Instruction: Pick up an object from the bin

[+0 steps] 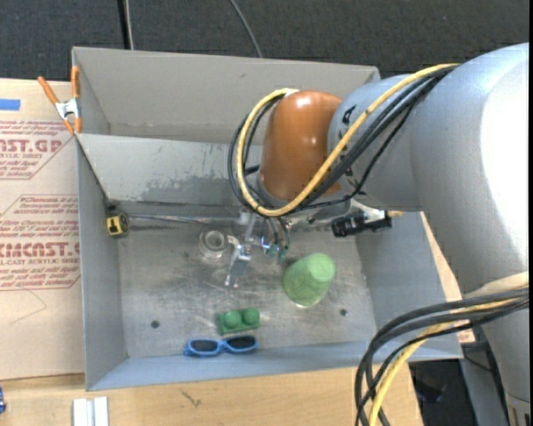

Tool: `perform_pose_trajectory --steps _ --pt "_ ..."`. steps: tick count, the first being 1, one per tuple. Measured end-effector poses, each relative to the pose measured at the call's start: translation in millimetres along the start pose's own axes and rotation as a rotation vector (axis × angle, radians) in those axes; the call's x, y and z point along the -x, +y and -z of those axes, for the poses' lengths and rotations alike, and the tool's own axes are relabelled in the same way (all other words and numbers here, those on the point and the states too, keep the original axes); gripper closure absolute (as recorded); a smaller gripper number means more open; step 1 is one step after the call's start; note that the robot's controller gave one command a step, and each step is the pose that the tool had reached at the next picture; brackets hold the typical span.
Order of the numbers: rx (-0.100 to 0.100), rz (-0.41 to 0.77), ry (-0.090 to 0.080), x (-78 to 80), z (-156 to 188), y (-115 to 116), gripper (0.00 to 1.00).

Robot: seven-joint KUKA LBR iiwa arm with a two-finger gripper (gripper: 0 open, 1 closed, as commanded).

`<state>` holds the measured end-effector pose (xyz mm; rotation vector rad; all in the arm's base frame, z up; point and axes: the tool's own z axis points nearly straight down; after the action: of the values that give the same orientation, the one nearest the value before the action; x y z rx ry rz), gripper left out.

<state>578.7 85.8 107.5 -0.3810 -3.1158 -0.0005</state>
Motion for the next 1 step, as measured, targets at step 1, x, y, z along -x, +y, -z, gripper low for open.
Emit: perform_pose_trajectory --steps 1 --pt "0.004 -0.082 -0.007 5.0 -5.5 -5.0 0.00"
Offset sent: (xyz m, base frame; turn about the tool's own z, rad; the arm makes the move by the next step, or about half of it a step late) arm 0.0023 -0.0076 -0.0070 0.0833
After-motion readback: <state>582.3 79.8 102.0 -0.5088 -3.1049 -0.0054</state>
